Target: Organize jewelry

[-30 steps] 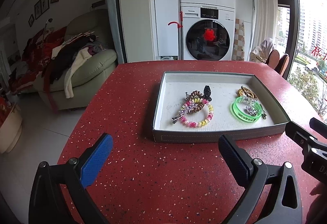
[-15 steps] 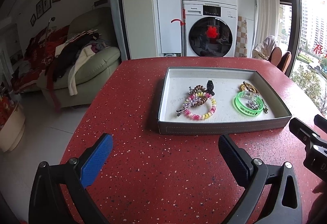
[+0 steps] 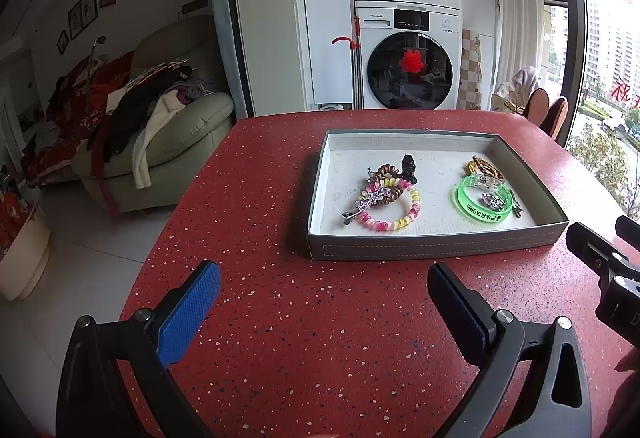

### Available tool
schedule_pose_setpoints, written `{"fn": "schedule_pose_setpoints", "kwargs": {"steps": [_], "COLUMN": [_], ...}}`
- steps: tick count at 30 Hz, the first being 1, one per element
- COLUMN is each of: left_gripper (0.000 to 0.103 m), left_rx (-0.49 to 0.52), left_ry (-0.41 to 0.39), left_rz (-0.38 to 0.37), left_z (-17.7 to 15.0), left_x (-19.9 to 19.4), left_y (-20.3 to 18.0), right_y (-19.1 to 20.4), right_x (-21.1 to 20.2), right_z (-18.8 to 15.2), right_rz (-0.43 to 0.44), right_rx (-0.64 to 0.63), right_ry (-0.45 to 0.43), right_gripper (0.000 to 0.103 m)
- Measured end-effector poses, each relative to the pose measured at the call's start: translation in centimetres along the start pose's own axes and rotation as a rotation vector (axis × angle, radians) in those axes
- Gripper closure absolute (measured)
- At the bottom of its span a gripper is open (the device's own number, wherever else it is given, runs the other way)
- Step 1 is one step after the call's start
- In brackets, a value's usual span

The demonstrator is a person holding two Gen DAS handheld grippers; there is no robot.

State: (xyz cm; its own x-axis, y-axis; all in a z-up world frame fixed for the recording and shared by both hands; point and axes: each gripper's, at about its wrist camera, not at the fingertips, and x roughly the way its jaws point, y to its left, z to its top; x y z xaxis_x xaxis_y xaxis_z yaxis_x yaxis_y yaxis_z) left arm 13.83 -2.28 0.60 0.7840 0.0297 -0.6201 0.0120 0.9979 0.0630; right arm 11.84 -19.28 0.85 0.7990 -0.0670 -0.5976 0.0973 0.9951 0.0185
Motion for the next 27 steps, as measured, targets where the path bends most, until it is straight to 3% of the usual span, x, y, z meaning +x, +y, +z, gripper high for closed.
{"fn": "schedule_pose_setpoints", "kwargs": {"steps": [27], "left_gripper": [0.0], "left_rx": [-0.001], "left_ry": [-0.005], "left_rz": [-0.001], "left_z": [0.13], "left_x": [-0.35], "left_y": [0.13], "right_y": [-0.06], "right_x": [-0.38], "right_z": [0.36], "right_rz": [0.003], "right_rx": [-0.014], "right_ry": [-0.004], "right_gripper": [0.012]}}
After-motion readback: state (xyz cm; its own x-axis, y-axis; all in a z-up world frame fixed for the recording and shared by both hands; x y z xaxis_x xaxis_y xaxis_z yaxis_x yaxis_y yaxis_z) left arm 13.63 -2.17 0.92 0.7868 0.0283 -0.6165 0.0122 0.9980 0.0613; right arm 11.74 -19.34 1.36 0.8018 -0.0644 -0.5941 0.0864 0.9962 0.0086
